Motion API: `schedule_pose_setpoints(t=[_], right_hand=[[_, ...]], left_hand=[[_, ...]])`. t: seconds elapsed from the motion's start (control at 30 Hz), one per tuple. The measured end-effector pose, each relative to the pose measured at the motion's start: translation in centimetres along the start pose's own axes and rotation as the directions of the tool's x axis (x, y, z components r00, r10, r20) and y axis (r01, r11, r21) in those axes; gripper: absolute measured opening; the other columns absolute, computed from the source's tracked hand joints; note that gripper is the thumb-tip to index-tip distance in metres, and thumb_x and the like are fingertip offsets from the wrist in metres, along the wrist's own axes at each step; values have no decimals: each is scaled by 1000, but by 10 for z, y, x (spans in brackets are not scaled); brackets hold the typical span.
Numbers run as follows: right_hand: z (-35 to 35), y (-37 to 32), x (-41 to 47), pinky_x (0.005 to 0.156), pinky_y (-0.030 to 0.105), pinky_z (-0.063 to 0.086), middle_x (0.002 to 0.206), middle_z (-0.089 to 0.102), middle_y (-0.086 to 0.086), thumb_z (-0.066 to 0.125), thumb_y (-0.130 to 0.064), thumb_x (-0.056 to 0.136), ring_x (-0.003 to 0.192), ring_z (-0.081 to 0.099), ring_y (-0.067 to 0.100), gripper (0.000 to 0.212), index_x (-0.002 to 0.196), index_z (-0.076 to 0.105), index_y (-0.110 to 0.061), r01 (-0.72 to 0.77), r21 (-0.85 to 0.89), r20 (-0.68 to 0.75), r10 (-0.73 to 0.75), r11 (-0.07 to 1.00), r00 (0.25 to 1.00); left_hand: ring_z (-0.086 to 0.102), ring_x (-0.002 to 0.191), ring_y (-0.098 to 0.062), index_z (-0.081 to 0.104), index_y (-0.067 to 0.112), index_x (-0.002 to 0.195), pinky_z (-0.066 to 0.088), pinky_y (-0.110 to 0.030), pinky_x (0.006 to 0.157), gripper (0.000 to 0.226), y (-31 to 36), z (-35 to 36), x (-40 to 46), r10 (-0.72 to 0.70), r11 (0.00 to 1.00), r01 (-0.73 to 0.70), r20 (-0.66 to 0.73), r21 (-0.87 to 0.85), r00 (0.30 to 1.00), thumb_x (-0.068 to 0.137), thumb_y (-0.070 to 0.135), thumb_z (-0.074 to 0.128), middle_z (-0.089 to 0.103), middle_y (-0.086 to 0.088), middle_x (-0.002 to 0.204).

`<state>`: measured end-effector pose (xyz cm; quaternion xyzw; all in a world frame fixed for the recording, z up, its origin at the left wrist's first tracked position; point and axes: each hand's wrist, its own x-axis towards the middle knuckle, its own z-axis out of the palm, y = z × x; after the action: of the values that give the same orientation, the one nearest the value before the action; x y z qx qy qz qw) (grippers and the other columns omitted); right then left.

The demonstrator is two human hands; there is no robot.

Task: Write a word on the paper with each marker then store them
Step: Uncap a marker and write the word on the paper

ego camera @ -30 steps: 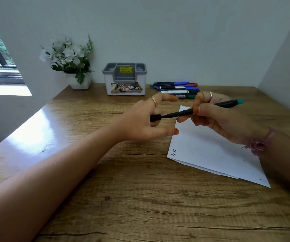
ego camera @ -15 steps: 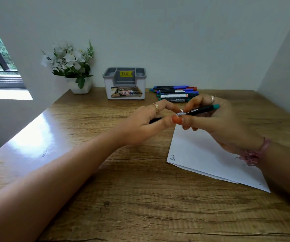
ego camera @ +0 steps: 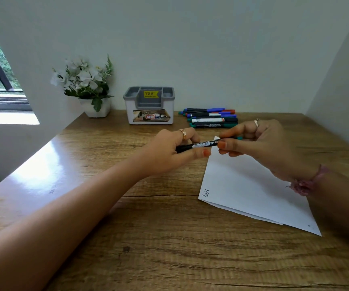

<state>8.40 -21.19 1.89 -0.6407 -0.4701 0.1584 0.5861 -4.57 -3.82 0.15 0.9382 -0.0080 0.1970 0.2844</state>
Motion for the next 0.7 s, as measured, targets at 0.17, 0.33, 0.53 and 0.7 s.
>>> schedule_pose_setpoints(t=[0.17, 0.33, 0.53, 0.7], right_hand=[[3, 7, 0, 64, 22, 57, 79, 74, 11, 74, -16, 64, 72, 72, 19, 24, 86, 71, -8, -7, 10, 5, 7, 1000, 1000], [5, 13, 0, 64, 21, 57, 78, 74, 9, 73, -15, 64, 71, 72, 18, 26, 88, 70, -6, -9, 11, 25, 8, 1000, 1000], [2, 4, 3, 71, 30, 57, 83, 74, 6, 74, -24, 68, 75, 71, 20, 21, 87, 71, -15, 108, -173, 42, -102, 979, 994], [-2, -3, 6, 68, 35, 52, 83, 74, 2, 74, -29, 68, 72, 67, 8, 17, 82, 68, -21, 89, -166, -74, -102, 982, 992]], left_hand=[[47, 48, -7, 59, 23, 81, 35, -17, 46, 33, -2, -1, 2, 45, 998, -44, -19, 54, 999, 84, 54, 47, 49, 9, 53], [48, 49, -9, 61, 17, 81, 36, -19, 46, 25, -5, -2, 4, 64, 993, -66, 25, 93, 998, 91, 39, 52, 51, 6, 55], [47, 47, -8, 58, 20, 82, 34, -17, 45, 25, -1, -8, 3, 102, 989, -96, -55, 112, 993, 88, 44, 55, 50, 9, 53], [54, 54, -6, 49, 22, 109, 45, -19, 49, 47, 13, -29, 2, -259, 885, 168, -161, -434, 952, 70, 32, 74, 63, 3, 70]])
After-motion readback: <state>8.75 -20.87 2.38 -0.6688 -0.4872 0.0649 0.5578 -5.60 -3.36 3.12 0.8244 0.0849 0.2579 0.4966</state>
